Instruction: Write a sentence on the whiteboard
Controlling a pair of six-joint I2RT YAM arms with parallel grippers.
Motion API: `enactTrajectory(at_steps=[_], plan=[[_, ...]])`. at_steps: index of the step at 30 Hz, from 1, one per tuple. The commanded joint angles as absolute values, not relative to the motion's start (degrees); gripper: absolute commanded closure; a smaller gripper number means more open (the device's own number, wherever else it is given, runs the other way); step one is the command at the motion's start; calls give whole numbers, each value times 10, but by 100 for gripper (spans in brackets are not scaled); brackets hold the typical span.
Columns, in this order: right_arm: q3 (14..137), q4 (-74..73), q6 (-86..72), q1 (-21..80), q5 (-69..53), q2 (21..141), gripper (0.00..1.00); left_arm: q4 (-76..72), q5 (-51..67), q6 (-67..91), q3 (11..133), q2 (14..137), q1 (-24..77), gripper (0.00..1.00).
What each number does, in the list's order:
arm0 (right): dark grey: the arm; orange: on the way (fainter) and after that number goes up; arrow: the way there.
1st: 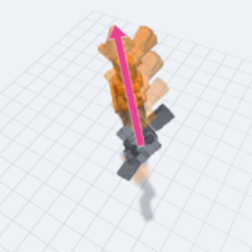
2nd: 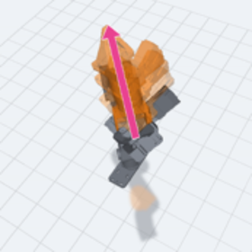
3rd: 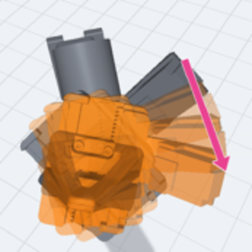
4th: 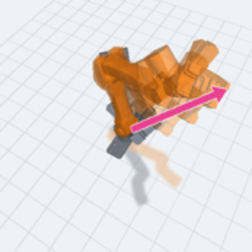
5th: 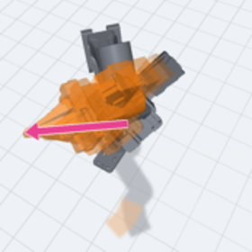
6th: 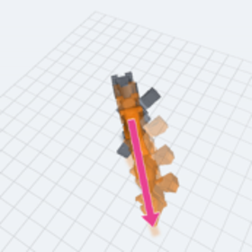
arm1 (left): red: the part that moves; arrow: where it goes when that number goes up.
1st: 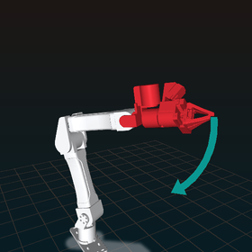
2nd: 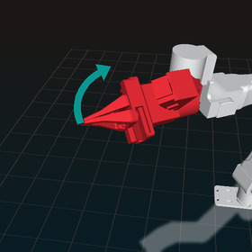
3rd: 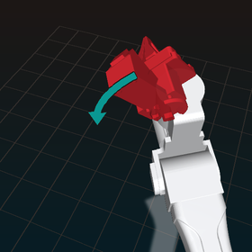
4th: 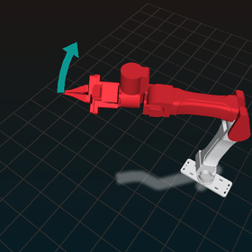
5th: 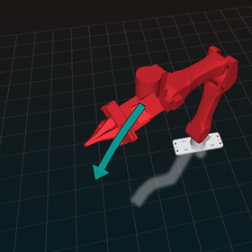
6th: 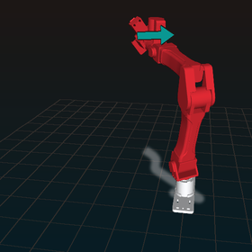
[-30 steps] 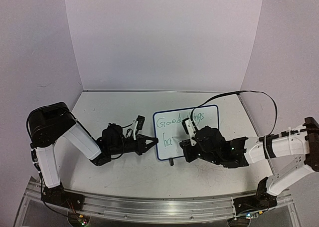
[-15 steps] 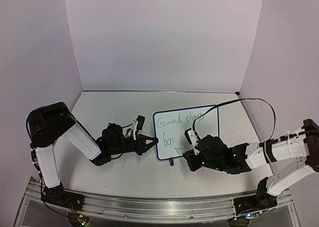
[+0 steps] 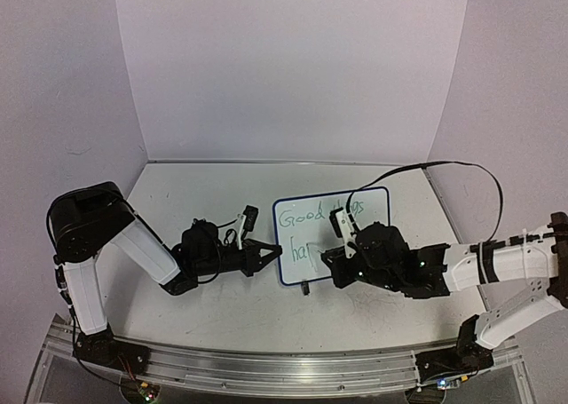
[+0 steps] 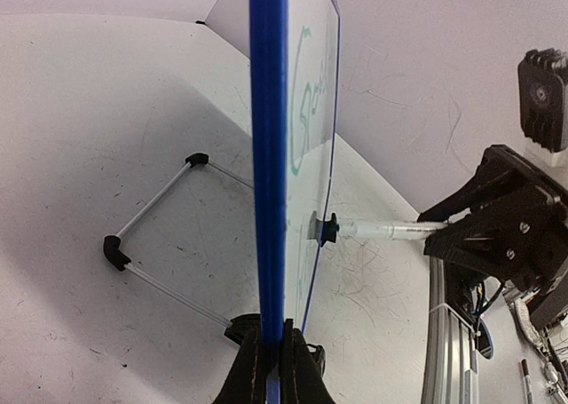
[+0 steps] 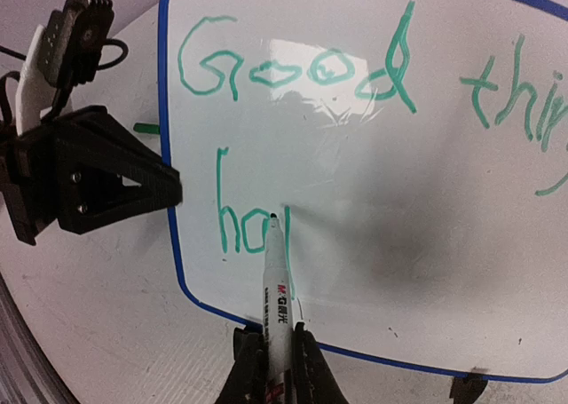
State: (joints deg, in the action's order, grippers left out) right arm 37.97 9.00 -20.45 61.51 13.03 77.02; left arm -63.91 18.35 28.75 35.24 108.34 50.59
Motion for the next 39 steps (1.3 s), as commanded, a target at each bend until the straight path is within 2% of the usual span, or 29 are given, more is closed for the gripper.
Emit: enactTrajectory(at_steps=[1, 25, 39], plan=[[407, 109, -190, 608, 145, 776, 100, -642, 181, 274, 367, 1058, 507, 100], [387, 85, -202, 605, 178, 790, 100, -639, 178, 271, 366, 1058, 507, 100], [363, 77, -215, 607, 151, 777, 100, -636, 178, 270, 367, 1058, 507, 100]])
